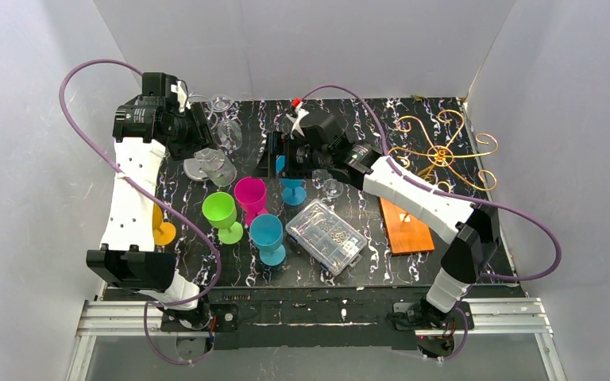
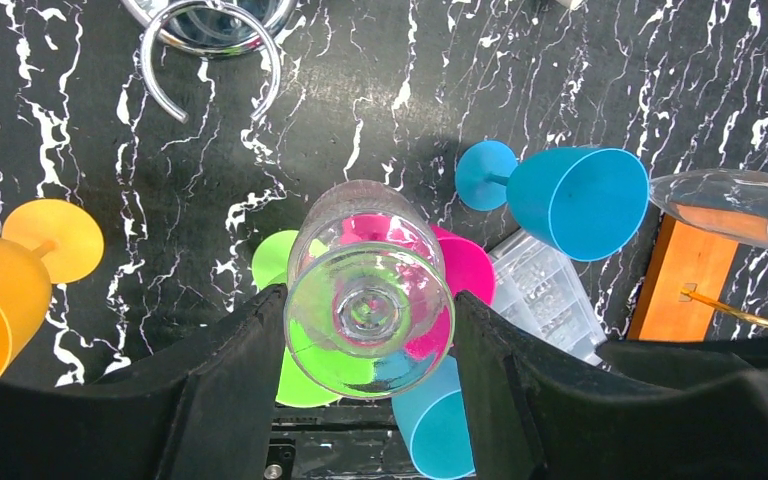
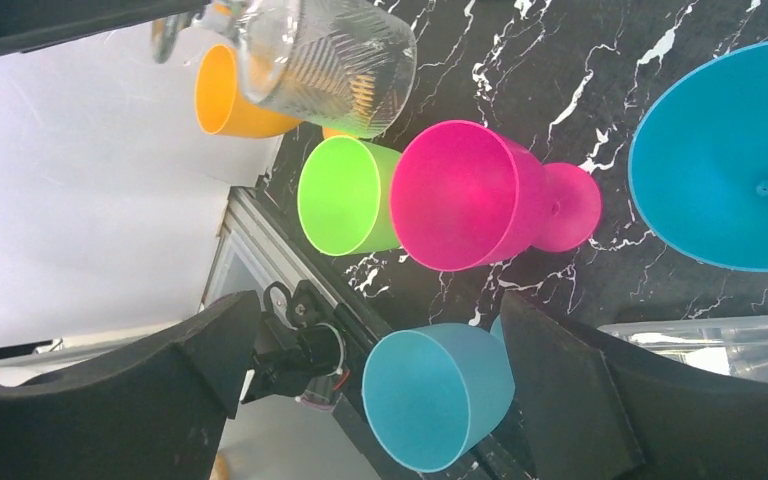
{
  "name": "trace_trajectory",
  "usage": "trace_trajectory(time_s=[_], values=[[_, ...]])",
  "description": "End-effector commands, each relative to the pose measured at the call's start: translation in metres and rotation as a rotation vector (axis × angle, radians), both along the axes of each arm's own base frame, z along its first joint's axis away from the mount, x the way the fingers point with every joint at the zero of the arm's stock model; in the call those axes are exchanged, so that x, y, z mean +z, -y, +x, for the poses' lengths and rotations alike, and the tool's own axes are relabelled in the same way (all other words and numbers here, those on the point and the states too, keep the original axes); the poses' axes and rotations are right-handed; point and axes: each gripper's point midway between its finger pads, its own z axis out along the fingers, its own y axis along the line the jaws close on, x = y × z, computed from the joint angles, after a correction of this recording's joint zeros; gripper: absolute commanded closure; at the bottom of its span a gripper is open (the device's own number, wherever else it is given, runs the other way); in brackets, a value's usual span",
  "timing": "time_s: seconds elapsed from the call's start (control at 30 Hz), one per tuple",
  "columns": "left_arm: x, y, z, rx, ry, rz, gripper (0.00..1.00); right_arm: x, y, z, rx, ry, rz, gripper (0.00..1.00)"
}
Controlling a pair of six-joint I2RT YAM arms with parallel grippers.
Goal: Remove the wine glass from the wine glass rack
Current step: Place the wine glass at the center of the board.
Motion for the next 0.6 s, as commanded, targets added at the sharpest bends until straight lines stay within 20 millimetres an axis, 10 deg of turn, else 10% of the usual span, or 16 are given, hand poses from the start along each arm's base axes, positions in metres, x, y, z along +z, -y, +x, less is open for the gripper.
trace_trajectory(time_s=[0.0, 0.57], values=[[0.036, 0.012, -0.011, -0.018, 0.095, -0.059, 1.00, 0.050, -0.004, 0.006, -0.052, 0.082, 0.174, 0.00], [0.066, 0.041, -0.011, -0.023, 0.139, -0.229, 1.00, 0.050, -0.024, 0.013, 0.001, 0.107, 0.309, 0.00]])
